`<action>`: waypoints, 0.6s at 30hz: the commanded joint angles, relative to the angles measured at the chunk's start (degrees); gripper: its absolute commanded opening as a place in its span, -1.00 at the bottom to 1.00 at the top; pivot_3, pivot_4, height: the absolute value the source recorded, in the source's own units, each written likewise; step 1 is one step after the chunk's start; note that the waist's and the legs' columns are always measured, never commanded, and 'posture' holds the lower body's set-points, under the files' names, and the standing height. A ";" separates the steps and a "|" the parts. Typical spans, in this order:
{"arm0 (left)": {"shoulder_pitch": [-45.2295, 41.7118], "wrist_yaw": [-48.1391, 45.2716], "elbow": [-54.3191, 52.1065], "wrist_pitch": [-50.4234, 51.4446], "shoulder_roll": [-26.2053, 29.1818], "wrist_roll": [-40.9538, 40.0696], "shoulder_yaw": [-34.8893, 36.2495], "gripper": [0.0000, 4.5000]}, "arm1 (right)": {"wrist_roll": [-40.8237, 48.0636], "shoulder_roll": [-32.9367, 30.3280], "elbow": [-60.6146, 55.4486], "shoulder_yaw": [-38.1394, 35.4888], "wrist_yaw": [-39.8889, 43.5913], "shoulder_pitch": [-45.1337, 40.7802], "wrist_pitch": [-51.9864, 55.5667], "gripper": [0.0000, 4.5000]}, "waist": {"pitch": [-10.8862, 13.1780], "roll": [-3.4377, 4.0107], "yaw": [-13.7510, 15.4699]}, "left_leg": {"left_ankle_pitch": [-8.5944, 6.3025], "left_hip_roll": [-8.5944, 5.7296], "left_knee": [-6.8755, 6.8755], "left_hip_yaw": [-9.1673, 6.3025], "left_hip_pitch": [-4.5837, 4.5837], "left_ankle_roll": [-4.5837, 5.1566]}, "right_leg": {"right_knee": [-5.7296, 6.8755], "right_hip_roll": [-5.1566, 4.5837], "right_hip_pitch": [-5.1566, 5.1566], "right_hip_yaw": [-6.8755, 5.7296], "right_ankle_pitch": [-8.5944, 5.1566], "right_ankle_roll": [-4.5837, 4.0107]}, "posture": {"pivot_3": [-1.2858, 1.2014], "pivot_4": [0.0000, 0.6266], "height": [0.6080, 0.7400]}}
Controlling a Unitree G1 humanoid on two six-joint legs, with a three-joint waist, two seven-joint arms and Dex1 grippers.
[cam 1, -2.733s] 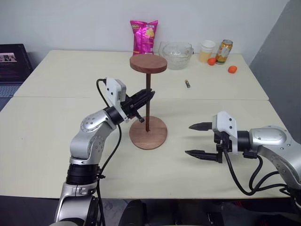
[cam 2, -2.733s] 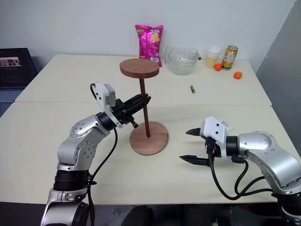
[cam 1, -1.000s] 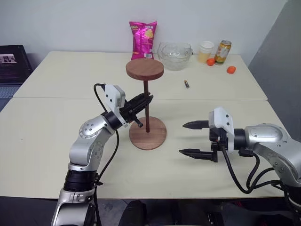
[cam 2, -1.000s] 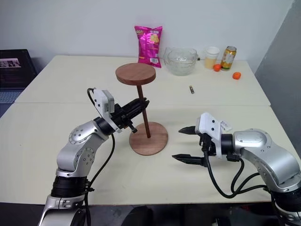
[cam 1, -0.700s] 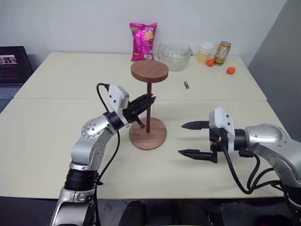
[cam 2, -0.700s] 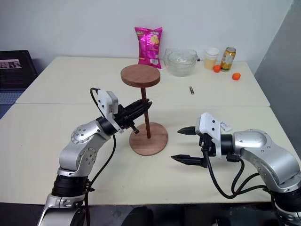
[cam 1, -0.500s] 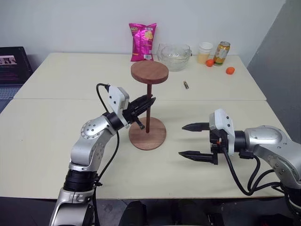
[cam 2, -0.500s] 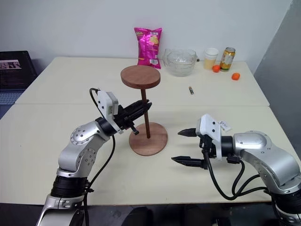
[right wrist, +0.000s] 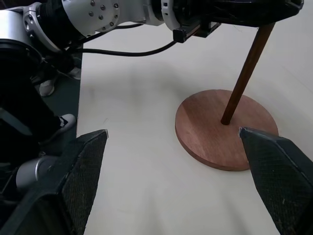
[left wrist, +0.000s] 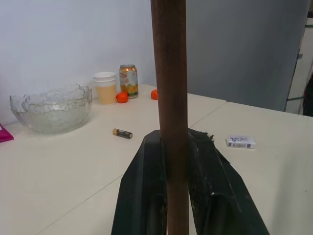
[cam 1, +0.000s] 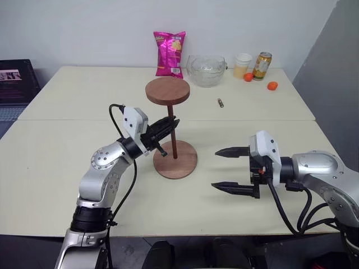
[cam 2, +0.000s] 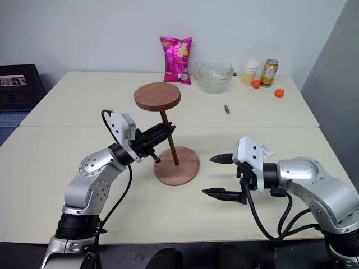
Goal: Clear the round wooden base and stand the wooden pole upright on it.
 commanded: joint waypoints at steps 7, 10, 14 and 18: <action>3.22 0.32 6.70 0.91 2.62 5.33 -2.38 -0.89 | 1.26 -0.47 -1.63 -2.03 -1.36 -0.39 -0.38 1.00 | -0.42 0.12 0.02 | 0.00 0.00 0.00 -0.01 0.04 0.00 | 0.00 0.00 0.05 0.01 -0.02 0.04 | 0.03 -0.52 1.00; 4.41 0.30 6.13 1.15 3.35 5.43 -2.76 -0.89 | 1.49 -0.06 -1.63 -2.16 -1.67 -0.49 -0.69 1.00 | -0.47 0.16 -0.03 | 0.00 0.01 -0.03 0.00 0.07 0.00 | 0.00 0.00 0.05 0.02 -0.02 0.04 | 0.03 -0.52 1.00; 4.42 0.22 6.23 1.31 4.13 5.68 -3.32 -0.89 | 1.32 0.15 -1.54 -1.90 -1.79 -0.72 -1.07 1.00 | -0.55 0.27 -0.09 | 0.00 0.01 -0.06 0.01 0.08 0.00 | -0.01 0.00 0.05 0.04 -0.03 0.05 | 0.03 -0.52 1.00; 3.75 -0.02 6.11 1.96 4.94 5.24 -3.30 -0.89 | 1.17 0.36 -1.22 -1.71 -1.89 -1.15 -1.49 1.00 | -0.56 0.28 -0.15 | -0.01 0.01 -0.08 0.01 0.09 0.00 | -0.02 0.01 0.05 0.05 -0.04 0.07 | 0.03 -0.52 1.00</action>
